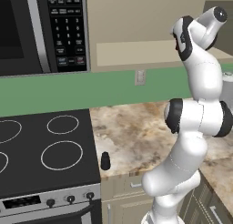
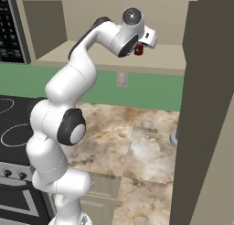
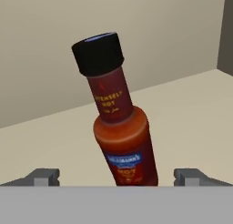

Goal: Take 2 condiments from the cabinet and move them on the counter near the stove.Make sure the condiments are lined up with each other, next to each other.

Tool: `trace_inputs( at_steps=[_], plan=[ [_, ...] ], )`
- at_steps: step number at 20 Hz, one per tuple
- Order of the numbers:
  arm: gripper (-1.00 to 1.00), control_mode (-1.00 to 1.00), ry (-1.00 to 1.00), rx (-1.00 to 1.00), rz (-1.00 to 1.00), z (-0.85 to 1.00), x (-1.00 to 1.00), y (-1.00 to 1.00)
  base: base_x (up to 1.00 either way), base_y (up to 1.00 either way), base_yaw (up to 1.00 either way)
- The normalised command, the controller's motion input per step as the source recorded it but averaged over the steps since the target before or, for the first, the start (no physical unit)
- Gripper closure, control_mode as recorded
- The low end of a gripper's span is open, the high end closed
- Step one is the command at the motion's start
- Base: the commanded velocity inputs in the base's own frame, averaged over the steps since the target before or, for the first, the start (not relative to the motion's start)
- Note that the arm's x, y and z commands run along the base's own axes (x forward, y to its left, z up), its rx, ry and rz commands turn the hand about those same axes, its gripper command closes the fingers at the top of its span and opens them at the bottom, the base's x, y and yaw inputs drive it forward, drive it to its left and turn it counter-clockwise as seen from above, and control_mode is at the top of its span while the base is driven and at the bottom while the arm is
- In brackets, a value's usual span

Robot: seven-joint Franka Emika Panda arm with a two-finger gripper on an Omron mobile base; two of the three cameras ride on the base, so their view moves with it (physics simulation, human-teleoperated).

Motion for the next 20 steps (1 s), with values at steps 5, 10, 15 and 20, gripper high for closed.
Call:
trace_inputs(
  at_steps=[5, 10, 15, 20],
  plan=[
    [-1.00, -1.00, 0.00, 0.00, 0.00, 0.00, 0.08, -0.01, 0.00, 0.00, 0.00],
    [-1.00, -1.00, 0.00, 0.00, 0.00, 0.00, 0.09, 0.00, 0.00, 0.00, 0.00],
    [-1.00, -1.00, 0.00, 0.00, 0.00, -0.01, 0.11, 0.00, 0.00, 0.00, 0.00],
    [-1.00, -1.00, 0.00, 0.00, 0.00, -0.01, 0.10, -0.01, 0.00, 0.00, 0.00]
  ],
)
